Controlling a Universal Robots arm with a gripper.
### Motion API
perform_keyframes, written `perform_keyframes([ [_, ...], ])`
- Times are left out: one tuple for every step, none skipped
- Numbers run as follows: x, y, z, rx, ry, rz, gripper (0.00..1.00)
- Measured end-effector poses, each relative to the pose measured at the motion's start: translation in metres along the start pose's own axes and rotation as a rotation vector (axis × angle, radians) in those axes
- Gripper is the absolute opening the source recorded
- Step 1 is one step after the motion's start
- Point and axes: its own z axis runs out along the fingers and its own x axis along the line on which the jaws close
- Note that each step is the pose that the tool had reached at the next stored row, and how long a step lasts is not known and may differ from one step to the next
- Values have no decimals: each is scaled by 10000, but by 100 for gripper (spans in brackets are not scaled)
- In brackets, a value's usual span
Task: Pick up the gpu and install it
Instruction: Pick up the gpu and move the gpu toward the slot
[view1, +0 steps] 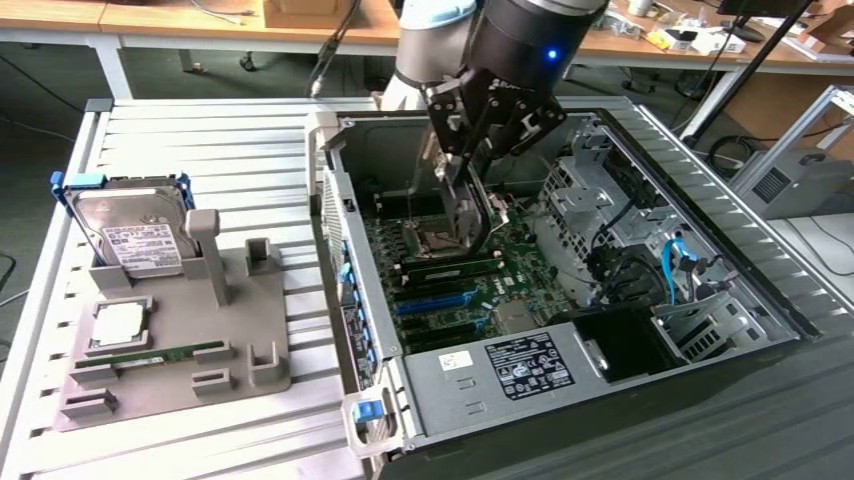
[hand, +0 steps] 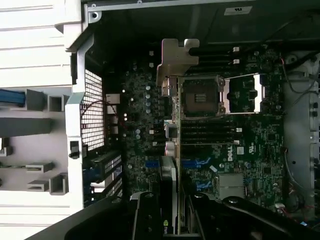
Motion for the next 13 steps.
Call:
perform_keyframes([
  [-47, 1, 9, 6, 11, 0, 27],
  [-94, 2, 17, 14, 22, -2, 27],
  [-141, 3, 25, 23, 32, -4, 27],
  [-185, 4, 32, 30, 43, -5, 27],
  [-231, 5, 40, 38, 54, -9, 27],
  [-299, 6, 52, 51, 70, -19, 27],
  [-386, 9, 68, 69, 90, -38, 27],
  [-428, 9, 75, 79, 99, -49, 27],
  [-475, 10, 84, 91, 110, -63, 27],
  [-540, 11, 97, 106, 124, -82, 27],
  [-587, 12, 107, 118, 133, -97, 27],
  [-611, 13, 111, 126, 138, -105, 27],
  [-614, 13, 110, 129, 140, -106, 27],
])
